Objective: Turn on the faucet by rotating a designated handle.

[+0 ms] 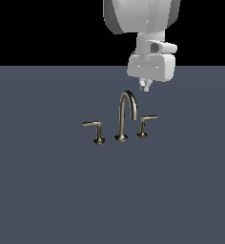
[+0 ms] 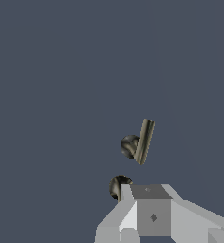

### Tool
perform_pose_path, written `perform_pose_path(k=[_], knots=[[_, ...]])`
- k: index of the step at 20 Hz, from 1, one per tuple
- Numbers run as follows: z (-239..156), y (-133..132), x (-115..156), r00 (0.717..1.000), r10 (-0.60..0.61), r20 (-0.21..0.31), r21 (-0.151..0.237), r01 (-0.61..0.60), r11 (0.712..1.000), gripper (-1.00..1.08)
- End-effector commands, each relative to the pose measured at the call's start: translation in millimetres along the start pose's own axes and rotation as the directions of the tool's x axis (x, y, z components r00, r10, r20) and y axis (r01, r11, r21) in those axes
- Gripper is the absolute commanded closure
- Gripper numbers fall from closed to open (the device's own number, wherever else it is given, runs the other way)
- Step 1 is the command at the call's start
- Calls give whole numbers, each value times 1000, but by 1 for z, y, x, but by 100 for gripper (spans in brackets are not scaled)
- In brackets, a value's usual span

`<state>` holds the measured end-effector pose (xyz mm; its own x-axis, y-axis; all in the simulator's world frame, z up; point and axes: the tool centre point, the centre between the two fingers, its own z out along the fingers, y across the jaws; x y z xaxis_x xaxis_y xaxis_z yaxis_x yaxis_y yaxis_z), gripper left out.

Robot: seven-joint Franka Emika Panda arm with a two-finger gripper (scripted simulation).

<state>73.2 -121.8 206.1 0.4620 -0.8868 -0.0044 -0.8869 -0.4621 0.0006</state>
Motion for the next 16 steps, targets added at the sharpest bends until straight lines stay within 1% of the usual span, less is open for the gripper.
perform_pose_path(k=[1, 9, 16], knots=[[25, -5, 10, 998, 58, -2, 0, -58, 998, 108], [86, -11, 31, 982, 191, -3, 1, -191, 982, 108], [112, -11, 38, 970, 244, -4, 2, -244, 970, 108]])
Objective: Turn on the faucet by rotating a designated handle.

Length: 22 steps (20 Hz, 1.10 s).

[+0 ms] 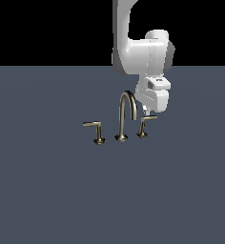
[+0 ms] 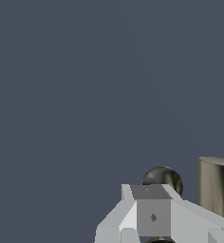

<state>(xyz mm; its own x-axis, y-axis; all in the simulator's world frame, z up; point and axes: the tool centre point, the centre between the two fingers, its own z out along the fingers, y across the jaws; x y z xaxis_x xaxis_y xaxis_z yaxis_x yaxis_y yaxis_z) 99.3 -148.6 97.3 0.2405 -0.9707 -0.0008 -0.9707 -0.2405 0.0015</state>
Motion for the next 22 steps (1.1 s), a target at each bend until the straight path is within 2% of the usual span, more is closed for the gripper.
perform_pose_path(k=[1, 7, 17, 19, 22], knots=[[5, -1, 2, 1000, 12, -1, 1, -12, 1000, 108], [6, -1, 2, 1000, 14, 0, 1, -14, 1000, 108], [6, 35, 21, 1000, 15, -1, 1, -15, 1000, 108], [6, 25, 13, 1000, 4, -1, 11, -4, 1000, 108], [6, 34, 12, 1000, 6, -1, 10, -6, 1000, 108]])
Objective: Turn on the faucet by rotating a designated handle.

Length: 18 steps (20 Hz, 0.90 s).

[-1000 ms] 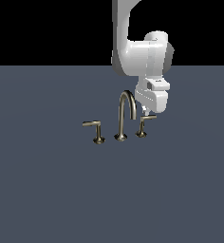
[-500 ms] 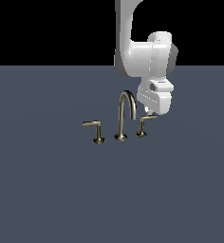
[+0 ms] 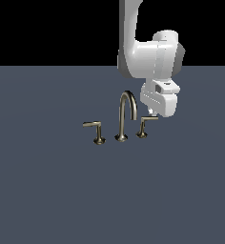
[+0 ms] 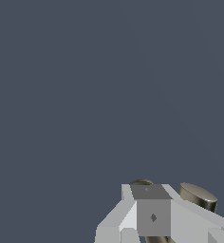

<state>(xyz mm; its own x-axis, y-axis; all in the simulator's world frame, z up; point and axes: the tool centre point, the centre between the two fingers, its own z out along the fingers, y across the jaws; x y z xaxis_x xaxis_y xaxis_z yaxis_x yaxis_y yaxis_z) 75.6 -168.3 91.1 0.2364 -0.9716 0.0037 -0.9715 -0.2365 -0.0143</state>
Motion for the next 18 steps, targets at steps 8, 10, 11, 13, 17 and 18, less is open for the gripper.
perform_pose_path(k=[8, 10, 11, 13, 17, 18], knots=[[0, 32, -3, 1000, 7, 3, -11, -7, 1000, 108], [0, 38, -4, 1000, 8, 3, -12, -8, 1000, 108], [-1, 42, -4, 1000, 9, 3, -13, -9, 1000, 108], [-1, 48, -5, 1000, 10, 4, -14, -10, 1000, 108], [-1, 42, -12, 1000, 2, 0, -3, -2, 1000, 108], [-1, 44, -14, 1000, 3, 0, -4, -3, 1000, 108]])
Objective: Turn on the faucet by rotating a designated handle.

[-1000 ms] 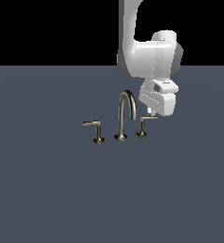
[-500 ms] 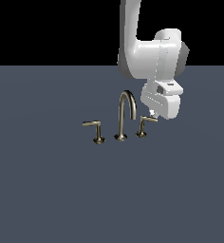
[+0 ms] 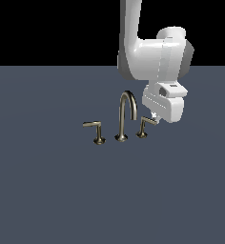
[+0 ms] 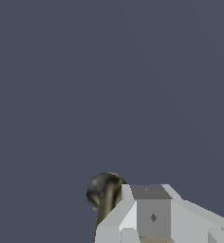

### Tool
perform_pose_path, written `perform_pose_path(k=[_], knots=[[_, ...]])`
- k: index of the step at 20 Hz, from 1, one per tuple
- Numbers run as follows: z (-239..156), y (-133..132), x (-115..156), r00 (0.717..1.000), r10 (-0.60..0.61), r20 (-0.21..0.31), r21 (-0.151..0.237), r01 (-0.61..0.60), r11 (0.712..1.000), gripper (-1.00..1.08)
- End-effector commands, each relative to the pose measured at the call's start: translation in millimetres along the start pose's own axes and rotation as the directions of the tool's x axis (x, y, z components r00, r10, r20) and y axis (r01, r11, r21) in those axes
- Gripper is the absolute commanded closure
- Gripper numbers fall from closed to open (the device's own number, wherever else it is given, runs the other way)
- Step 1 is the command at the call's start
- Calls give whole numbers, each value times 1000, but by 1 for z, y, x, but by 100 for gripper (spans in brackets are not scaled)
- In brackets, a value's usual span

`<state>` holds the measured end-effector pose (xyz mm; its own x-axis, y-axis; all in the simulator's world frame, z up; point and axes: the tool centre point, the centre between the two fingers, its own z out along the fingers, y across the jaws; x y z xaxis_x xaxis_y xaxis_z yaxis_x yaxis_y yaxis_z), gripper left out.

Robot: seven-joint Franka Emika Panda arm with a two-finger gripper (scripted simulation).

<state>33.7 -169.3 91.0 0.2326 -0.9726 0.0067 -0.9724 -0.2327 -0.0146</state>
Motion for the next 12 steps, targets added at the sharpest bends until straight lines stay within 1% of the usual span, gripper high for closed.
perform_pose_path(k=[1, 12], knots=[[0, 6, -8, 1000, -1, 4, -5, 1, 1000, 108], [-1, 29, -34, 1000, 6, 6, -14, -6, 1000, 108]])
